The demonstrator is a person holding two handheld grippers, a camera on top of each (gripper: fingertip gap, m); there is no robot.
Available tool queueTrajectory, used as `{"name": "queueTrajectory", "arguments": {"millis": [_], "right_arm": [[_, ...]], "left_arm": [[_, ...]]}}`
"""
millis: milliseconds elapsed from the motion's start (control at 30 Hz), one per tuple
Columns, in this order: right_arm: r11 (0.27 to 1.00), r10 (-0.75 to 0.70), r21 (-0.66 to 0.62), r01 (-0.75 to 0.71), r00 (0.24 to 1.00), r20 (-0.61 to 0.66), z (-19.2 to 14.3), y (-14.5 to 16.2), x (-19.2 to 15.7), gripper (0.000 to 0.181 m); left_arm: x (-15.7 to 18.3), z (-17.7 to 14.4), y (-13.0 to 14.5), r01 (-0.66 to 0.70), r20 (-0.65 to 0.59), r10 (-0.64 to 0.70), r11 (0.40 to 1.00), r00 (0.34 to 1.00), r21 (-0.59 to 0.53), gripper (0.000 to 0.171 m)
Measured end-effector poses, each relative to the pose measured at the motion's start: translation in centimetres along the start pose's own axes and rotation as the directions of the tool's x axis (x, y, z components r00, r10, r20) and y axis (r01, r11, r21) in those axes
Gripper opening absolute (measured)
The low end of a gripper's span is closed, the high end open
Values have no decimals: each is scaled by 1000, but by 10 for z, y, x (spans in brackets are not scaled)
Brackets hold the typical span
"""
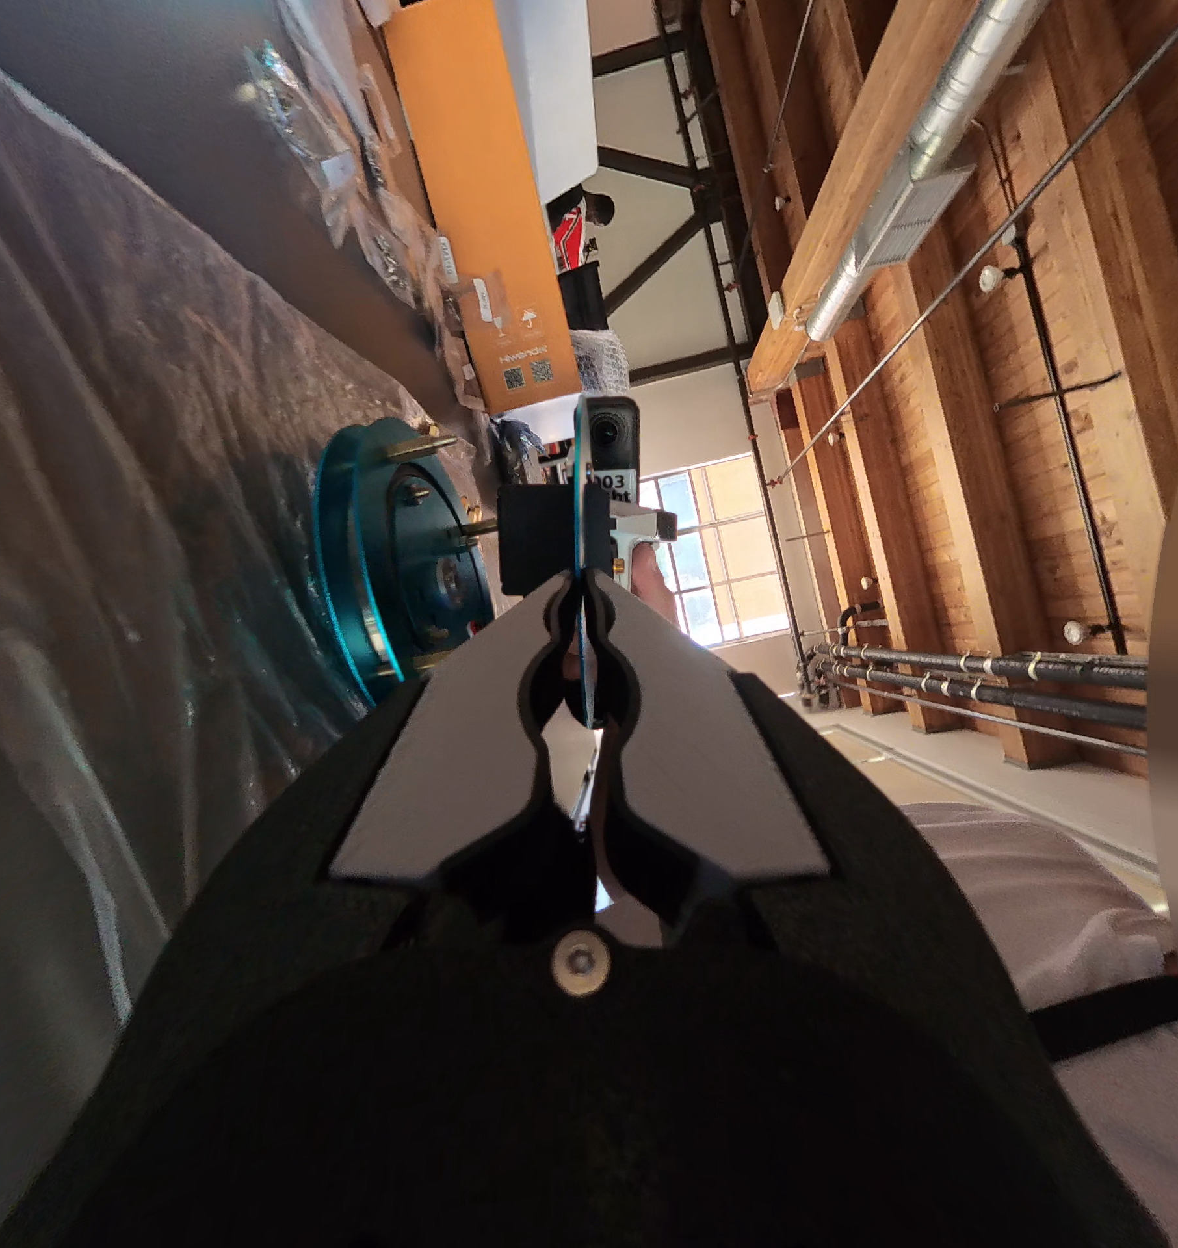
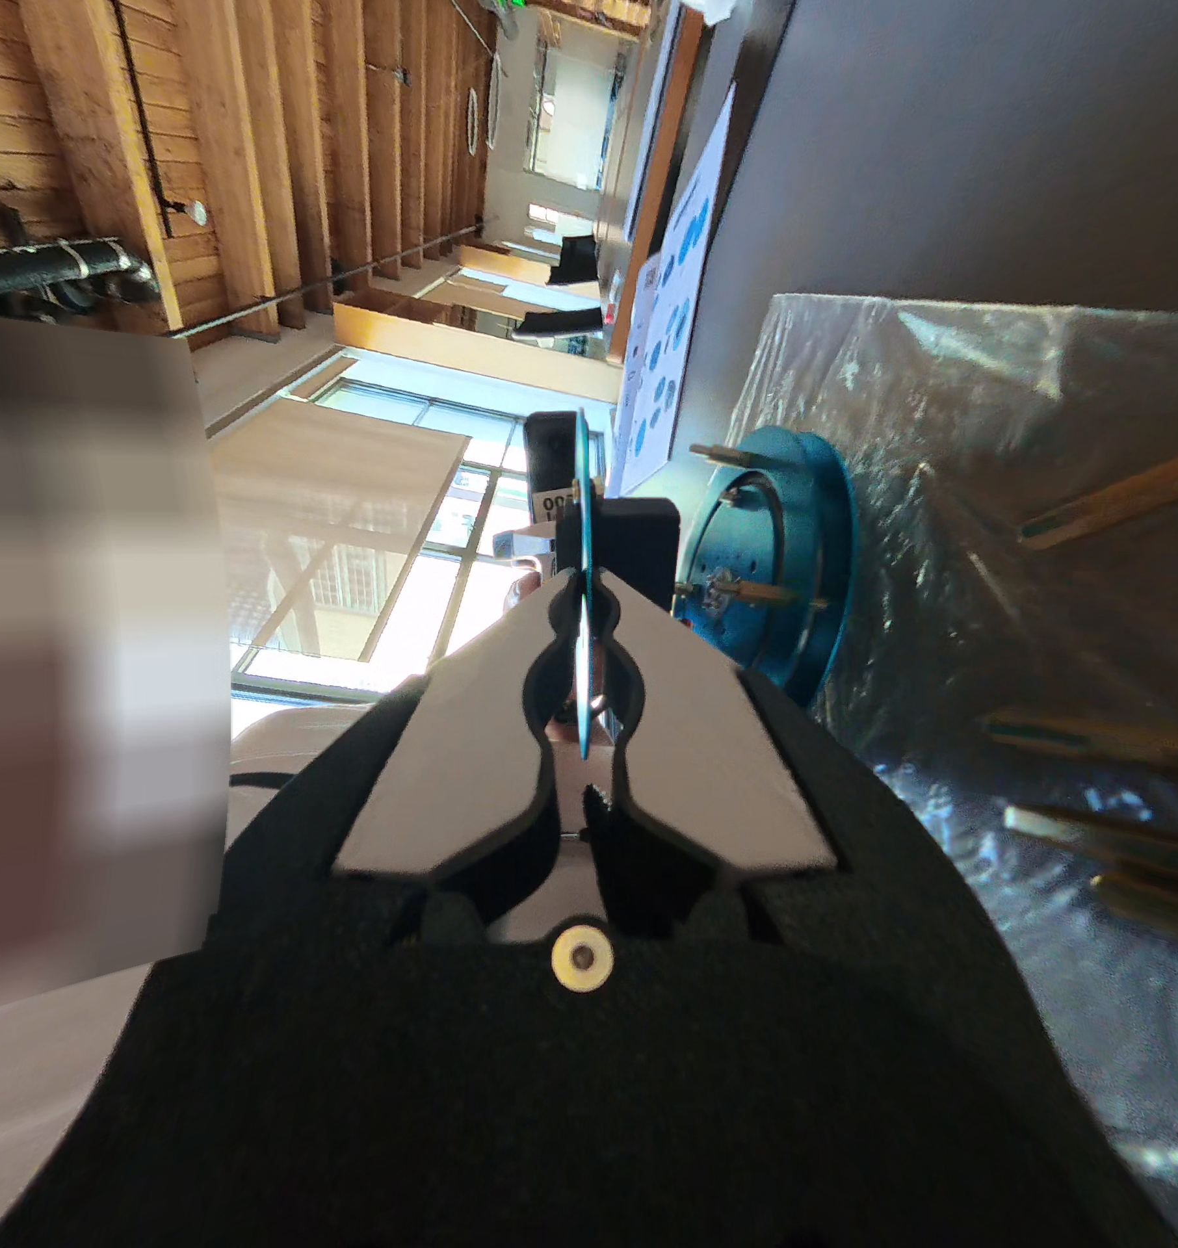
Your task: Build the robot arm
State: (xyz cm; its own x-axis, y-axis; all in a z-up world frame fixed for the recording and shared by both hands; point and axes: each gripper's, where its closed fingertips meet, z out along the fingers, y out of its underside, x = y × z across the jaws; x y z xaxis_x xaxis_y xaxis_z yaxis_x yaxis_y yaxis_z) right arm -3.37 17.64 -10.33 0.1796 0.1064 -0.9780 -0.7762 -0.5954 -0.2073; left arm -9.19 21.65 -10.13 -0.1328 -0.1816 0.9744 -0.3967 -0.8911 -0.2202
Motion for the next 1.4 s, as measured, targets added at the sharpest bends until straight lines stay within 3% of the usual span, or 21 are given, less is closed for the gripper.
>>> {"name": "queueTrajectory", "arguments": {"millis": [300, 433, 600, 767, 833, 967, 1133, 1400], "right_arm": [[996, -44, -85, 39, 998, -51, 8, -16, 19, 3], [992, -55, -111, 53, 998, -14, 8, -14, 12, 0], [991, -115, -62, 120, 990, 84, -10, -23, -36, 0], [940, -342, -7, 342, 939, -41, -34, -42, -73, 0], [931, -365, -47, 362, 925, -106, -32, -39, -61, 0], [968, -244, -79, 238, 967, -80, -16, -24, -29, 0], [981, -167, -108, 160, 984, -58, 5, -23, -1, 0], [973, -147, -191, 132, 987, -65, 11, -11, 14, 1]], "left_arm": [[-18, -4, 4, 122, 25, -123, 991, 992, 53, 0], [-14, -7, 7, 145, 12, -145, 989, 989, 34, 0], [25, 8, 4, 24, -84, -26, 1000, 996, -20, 0], [47, 40, 1, -194, -137, 175, 971, 975, -142, 2], [35, 40, 0, -166, -108, 149, 971, 983, -171, 2], [9, 20, 11, -118, -45, 112, 976, 993, -183, 2], [-12, 1, 4, -99, 36, 105, 984, 994, -146, 2], [-19, -10, 12, -39, 43, 46, 987, 998, -153, 0]]}}
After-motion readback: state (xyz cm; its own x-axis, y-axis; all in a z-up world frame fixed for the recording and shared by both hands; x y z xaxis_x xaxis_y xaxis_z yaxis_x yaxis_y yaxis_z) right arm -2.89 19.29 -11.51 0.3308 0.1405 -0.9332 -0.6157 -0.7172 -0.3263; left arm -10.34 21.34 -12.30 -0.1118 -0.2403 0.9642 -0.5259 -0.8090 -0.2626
